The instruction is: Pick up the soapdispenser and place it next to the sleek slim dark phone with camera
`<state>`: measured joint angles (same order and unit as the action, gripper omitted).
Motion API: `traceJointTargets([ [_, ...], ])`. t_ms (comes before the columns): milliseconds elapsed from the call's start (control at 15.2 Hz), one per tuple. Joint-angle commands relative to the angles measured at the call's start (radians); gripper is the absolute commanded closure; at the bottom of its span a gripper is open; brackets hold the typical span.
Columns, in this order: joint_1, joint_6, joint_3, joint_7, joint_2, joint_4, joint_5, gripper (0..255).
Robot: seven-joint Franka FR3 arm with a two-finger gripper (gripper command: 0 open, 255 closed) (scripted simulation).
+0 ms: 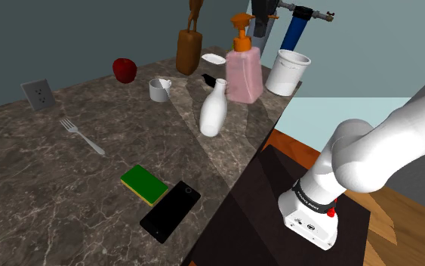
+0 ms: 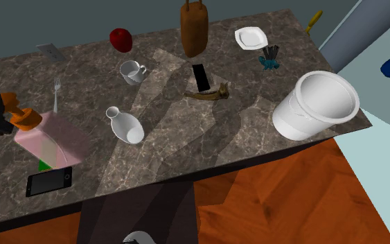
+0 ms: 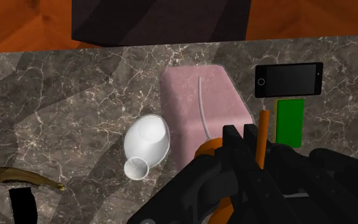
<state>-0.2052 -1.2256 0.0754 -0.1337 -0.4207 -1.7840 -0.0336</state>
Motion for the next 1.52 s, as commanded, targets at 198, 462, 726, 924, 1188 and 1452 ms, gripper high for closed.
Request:
traceJointTargets([
  [198,-0.005,-0.041,0.011,-0.015,-0.022,-0.063,-0.008,255],
  [462,-0.006,-0.095,0.011,-0.013,-0.044,-0.139,-0.010,255],
  [726,-0.006,-0.147,0.012,-0.012,-0.063,-0.210,-0.011,255],
  [924,-0.007,-0.186,0.013,-0.011,-0.075,-0.261,-0.012,255],
  [1188,-0.008,-0.238,0.014,-0.010,-0.089,-0.327,-0.013,255],
  [1452,-0.009,-0.291,0.015,-0.009,-0.098,-0.389,-0.015,255],
])
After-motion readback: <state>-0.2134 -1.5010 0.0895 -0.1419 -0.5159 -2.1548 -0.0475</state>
